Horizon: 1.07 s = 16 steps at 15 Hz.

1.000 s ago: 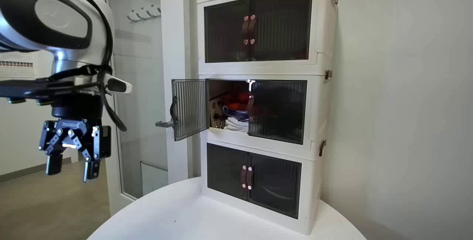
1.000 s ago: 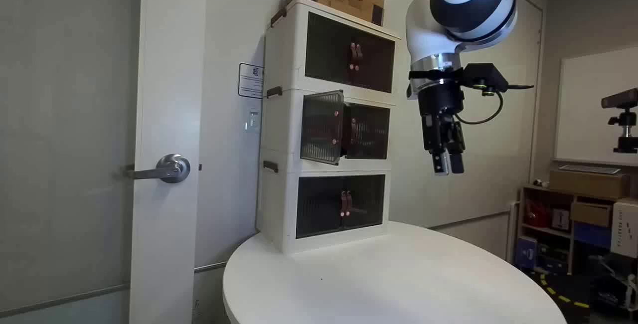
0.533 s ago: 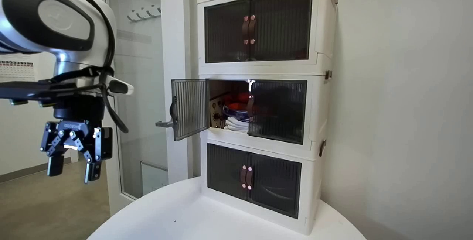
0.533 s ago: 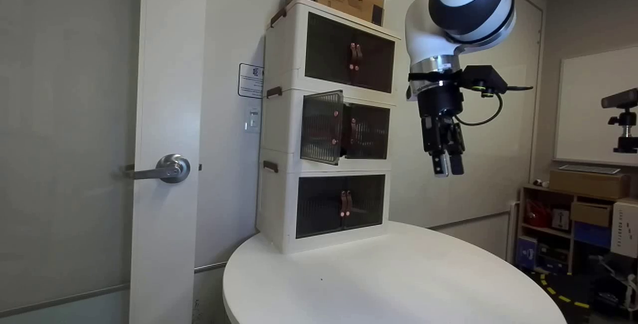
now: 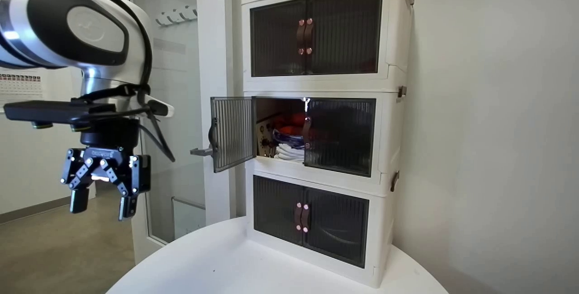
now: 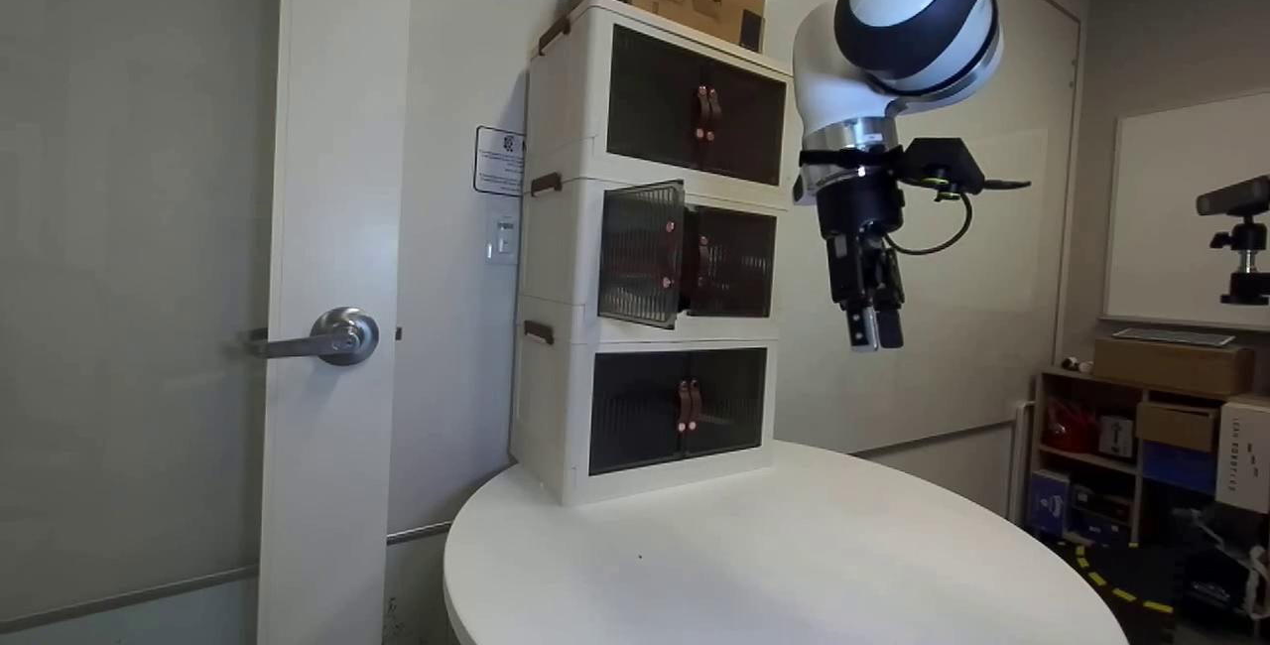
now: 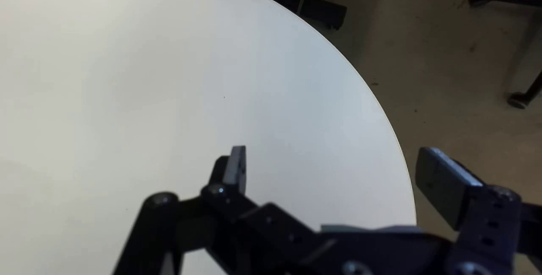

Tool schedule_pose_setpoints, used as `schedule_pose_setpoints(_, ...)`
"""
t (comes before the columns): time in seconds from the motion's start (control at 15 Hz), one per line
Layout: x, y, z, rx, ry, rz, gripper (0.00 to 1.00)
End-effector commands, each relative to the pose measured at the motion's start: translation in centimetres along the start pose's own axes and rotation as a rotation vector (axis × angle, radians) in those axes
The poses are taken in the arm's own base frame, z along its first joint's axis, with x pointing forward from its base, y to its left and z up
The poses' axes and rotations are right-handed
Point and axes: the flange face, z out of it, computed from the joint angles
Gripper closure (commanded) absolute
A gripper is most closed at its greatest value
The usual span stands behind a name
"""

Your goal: Close the cabinet door

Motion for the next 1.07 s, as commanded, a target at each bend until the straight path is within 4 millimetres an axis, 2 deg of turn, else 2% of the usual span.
schedule_pose_setpoints(0.0, 0.2, 0.6, -1.5, 0.009, 0.014, -0.062, 0.00)
schedule_pose_setpoints(0.67, -2.2, 3.7, -5.4, -0.043, 0.106, -0.135, 0.00)
schedule_pose_setpoints(1.0, -2.1, 3.7, -7.6, -0.101, 0.180, -0.117, 0.00)
